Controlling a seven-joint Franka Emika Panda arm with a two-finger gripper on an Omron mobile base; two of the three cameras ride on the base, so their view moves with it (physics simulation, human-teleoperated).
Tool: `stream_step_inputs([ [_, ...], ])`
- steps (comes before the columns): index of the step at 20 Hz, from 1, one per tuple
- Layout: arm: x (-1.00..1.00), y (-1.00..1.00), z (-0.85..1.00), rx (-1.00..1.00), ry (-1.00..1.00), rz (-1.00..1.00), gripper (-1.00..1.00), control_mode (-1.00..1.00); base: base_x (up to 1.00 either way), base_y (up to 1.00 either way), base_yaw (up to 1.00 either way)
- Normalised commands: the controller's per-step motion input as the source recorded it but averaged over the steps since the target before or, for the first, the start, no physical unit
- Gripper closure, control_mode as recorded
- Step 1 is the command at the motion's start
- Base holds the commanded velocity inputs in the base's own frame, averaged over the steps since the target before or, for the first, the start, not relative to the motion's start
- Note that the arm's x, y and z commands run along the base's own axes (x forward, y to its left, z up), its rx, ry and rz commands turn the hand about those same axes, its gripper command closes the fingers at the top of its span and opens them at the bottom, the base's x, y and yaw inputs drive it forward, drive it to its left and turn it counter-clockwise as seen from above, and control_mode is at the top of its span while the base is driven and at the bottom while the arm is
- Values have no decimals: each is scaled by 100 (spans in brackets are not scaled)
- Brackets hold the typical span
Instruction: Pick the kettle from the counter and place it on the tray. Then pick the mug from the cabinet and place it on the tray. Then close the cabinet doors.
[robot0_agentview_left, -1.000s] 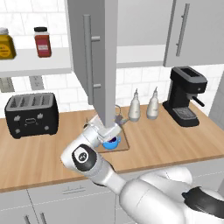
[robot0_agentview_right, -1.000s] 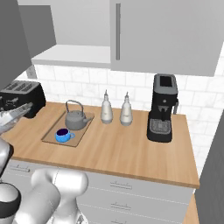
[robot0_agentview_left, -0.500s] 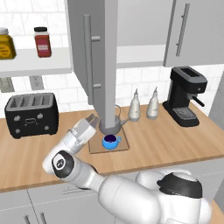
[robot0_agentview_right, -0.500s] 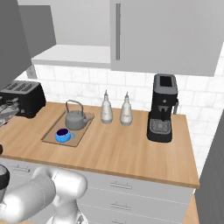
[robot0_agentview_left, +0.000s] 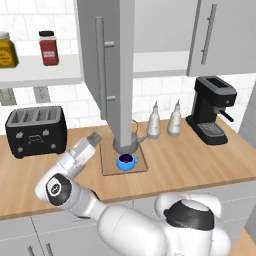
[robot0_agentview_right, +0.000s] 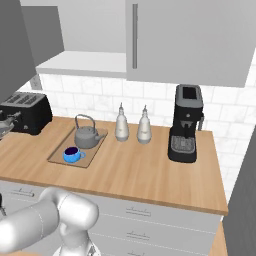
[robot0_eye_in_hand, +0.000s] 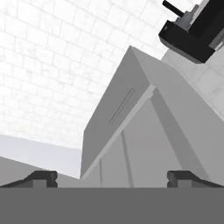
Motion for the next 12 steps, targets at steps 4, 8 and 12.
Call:
stream_step_inputs([
  [4,0,38,1,0,7,0,-100,-100,0,0,0],
  [8,0,33,8,-1,8,0,-100,-100,0,0,0],
  [12,0,12,23,0,1,0,-100,-100,0,0,0],
])
